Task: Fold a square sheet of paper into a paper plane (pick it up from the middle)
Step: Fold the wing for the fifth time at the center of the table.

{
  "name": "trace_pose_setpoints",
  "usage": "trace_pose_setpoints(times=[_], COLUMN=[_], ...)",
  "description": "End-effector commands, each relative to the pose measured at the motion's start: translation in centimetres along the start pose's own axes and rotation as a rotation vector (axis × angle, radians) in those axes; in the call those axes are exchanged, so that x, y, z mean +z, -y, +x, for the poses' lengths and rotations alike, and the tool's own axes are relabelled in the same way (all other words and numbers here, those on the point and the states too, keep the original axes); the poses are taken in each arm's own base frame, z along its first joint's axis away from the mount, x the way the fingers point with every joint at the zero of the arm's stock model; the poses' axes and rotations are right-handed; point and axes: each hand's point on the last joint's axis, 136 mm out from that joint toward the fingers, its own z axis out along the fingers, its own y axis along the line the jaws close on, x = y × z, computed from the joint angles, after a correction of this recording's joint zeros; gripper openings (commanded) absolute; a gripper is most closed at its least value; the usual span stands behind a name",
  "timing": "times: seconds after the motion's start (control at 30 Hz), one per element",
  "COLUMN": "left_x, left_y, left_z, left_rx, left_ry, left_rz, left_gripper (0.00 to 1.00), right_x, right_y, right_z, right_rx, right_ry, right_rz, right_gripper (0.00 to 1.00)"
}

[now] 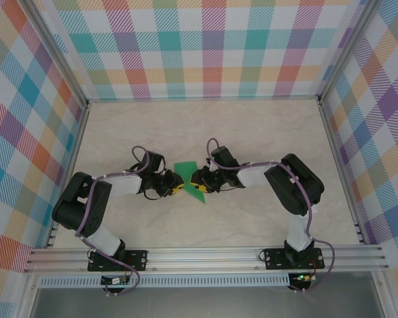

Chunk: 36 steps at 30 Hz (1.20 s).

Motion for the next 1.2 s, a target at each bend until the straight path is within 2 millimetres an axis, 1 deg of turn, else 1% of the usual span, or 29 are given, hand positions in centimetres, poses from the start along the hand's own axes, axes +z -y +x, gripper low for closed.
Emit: trace_pose_setpoints(times=[0.0, 0.07, 0.1, 0.17, 0.23, 0.33, 0.4, 0.5, 0.6, 0.67, 0.77, 0.83, 0.93, 1.0, 1.07, 1.17], left_x=[0.1, 0.0, -0.1, -0.3, -0.6, -1.0, -1.2, -1.5, -1.7, -1.8, -1.9, -1.8, -1.7, -1.7, -1.7, -1.8], left_y=[1.9, 2.1, 2.2, 2.4, 2.5, 3.0, 3.2, 3.8, 4.3, 4.6, 4.9, 5.1, 5.2, 5.1, 5.1, 5.0], left_z=[0.1, 0.2, 0.2, 0.3, 0.3, 0.3, 0.4, 0.3, 0.4, 0.4, 0.5, 0.6, 0.7, 0.8, 0.8, 0.9], left_rx=[0.039, 0.045, 0.048, 0.050, 0.048, 0.049, 0.043, 0.037, 0.036, 0.034, 0.030, 0.025, 0.020, 0.017, 0.015, 0.012], left_ry=[-0.014, -0.013, -0.013, -0.010, -0.005, 0.001, 0.008, 0.016, 0.016, 0.019, 0.019, 0.017, 0.017, 0.016, 0.015, 0.014], left_rz=[0.061, 0.065, 0.068, 0.066, 0.054, 0.040, 0.030, 0.023, 0.016, 0.010, 0.005, 0.004, 0.000, -0.003, -0.008, -0.012], left_gripper=[0.17, 0.12, 0.10, 0.06, 0.05, 0.04, 0.04, 0.04, 0.04, 0.04, 0.04, 0.04, 0.04, 0.04, 0.04, 0.04], right_x=[-1.3, -2.5, -3.0, -4.3, -5.3, -6.1, -6.4, -5.9, -4.9, -4.7, -4.7, -4.4, -3.6, -3.3, -3.2, -2.2], right_y=[-1.3, -3.2, -3.5, -3.4, -3.5, -3.6, -3.3, -3.2, -3.2, -3.7, -3.6, -3.5, -3.0, -2.9, -3.5, -3.7], right_z=[0.1, 0.1, 0.0, -0.5, -0.8, -0.7, -0.8, -0.2, 0.6, 1.4, 1.5, 1.9, 2.2, 2.1, 2.0, 2.4], right_rx=[-0.061, -0.175, -0.217, -0.304, -0.396, -0.564, -0.681, -0.853, -1.036, -1.175, -1.244, -1.305, -1.412, -1.452, -1.480, -1.527], right_ry=[0.005, 0.025, 0.041, 0.087, 0.116, 0.172, 0.234, 0.264, 0.298, 0.375, 0.437, 0.453, 0.492, 0.535, 0.584, 0.570], right_rz=[-0.050, -0.095, -0.075, 0.006, 0.050, 0.116, 0.198, 0.254, 0.276, 0.262, 0.250, 0.257, 0.314, 0.340, 0.344, 0.354], right_gripper=[0.43, 0.48, 0.51, 0.58, 0.64, 0.72, 0.72, 0.74, 0.73, 0.73, 0.72, 0.70, 0.65, 0.63, 0.63, 0.60])
